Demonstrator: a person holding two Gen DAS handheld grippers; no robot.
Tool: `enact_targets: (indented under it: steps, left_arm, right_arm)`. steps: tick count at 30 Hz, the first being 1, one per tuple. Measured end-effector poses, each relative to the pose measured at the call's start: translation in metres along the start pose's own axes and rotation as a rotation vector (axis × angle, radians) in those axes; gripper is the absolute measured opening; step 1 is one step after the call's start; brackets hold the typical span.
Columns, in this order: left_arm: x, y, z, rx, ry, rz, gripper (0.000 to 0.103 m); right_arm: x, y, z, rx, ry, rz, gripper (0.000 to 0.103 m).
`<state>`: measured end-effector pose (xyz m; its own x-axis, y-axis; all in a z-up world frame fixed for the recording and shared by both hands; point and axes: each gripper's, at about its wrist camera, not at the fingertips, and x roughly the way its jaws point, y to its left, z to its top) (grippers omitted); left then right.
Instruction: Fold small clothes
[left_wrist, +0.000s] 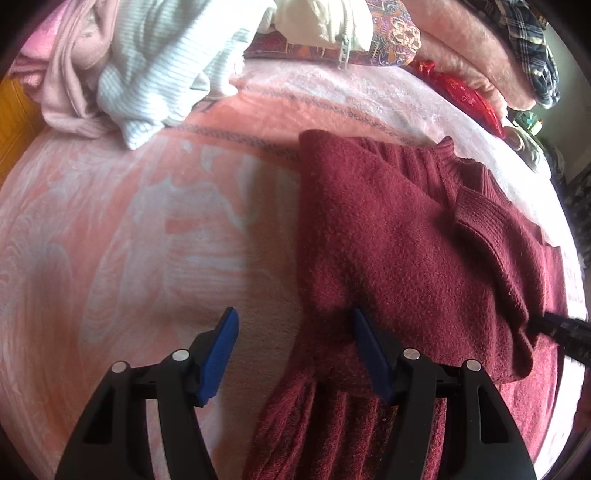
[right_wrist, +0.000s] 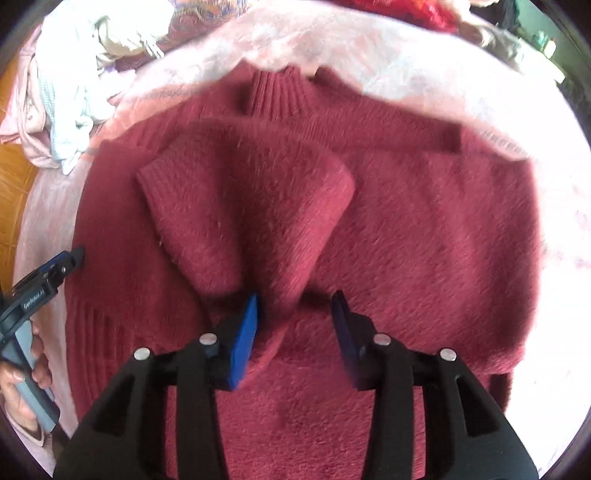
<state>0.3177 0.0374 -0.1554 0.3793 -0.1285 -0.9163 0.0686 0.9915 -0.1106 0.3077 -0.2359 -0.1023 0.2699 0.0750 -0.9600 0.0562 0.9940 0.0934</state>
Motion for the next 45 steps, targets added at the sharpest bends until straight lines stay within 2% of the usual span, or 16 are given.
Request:
enact_targets:
  steps: [3, 7, 10, 13, 16, 18, 23, 27, 29, 32, 34, 36, 38, 41, 42, 45]
  left_arm:
    - [-0.008, -0.001, 0.005, -0.007, -0.027, -0.001, 0.065]
    - [-0.007, -0.005, 0.004, -0.016, -0.016, -0.01, 0.066]
    - [-0.002, -0.009, 0.001, -0.013, -0.002, -0.012, 0.066]
    - [0.003, -0.01, 0.002, -0.016, 0.001, -0.011, 0.067]
    - [0.008, -0.008, 0.006, -0.047, 0.006, -0.03, 0.067]
    - [0.011, -0.008, 0.008, -0.061, 0.004, -0.035, 0.067]
    - [0.012, -0.015, 0.013, -0.058, -0.013, -0.019, 0.067]
    - [0.01, -0.017, 0.013, -0.043, -0.021, -0.003, 0.067]
    - [0.01, -0.017, 0.012, -0.044, -0.021, 0.001, 0.067]
    - [0.01, -0.021, 0.012, -0.026, -0.028, 0.022, 0.067]
    - [0.01, -0.025, 0.012, -0.018, -0.033, 0.039, 0.067]
    - [0.008, -0.028, 0.012, -0.017, -0.036, 0.047, 0.067]
    - [0.006, -0.033, 0.012, -0.012, -0.041, 0.044, 0.067]
    - [0.006, -0.039, 0.011, 0.007, -0.053, 0.076, 0.068]
    - [0.006, -0.041, 0.01, 0.012, -0.059, 0.086, 0.07]
    - [0.009, -0.045, 0.01, 0.024, -0.068, 0.105, 0.072]
  right_arm:
    - [-0.021, 0.018, 0.007, -0.047, -0.075, 0.022, 0.041]
    - [-0.009, 0.049, 0.016, -0.065, -0.038, 0.131, 0.041]
    - [0.013, 0.072, 0.027, -0.081, -0.009, 0.134, 0.04]
    - [0.03, 0.071, 0.03, -0.044, 0.019, 0.125, 0.039]
    - [0.036, 0.064, 0.029, -0.025, 0.023, 0.132, 0.021]
    - [0.033, 0.055, 0.029, -0.006, 0.024, 0.173, 0.004]
    - [0.002, 0.018, 0.024, 0.05, -0.043, 0.208, 0.004]
    - [-0.031, -0.039, 0.013, 0.122, -0.095, 0.222, 0.004]
    - [-0.039, -0.081, 0.001, 0.188, -0.074, 0.184, 0.005]
    - [-0.037, -0.14, -0.016, 0.286, 0.017, 0.108, 0.018]
    - [-0.041, -0.171, -0.024, 0.341, 0.006, 0.083, 0.018]
    - [-0.042, -0.189, -0.028, 0.381, 0.001, 0.111, 0.028]
    - [-0.039, -0.195, -0.029, 0.383, -0.004, 0.19, 0.034]
    - [-0.031, -0.189, -0.023, 0.348, -0.019, 0.237, 0.039]
    - [-0.026, -0.184, -0.021, 0.323, -0.01, 0.23, 0.042]
    - [-0.007, -0.176, -0.014, 0.298, 0.012, 0.115, 0.045]
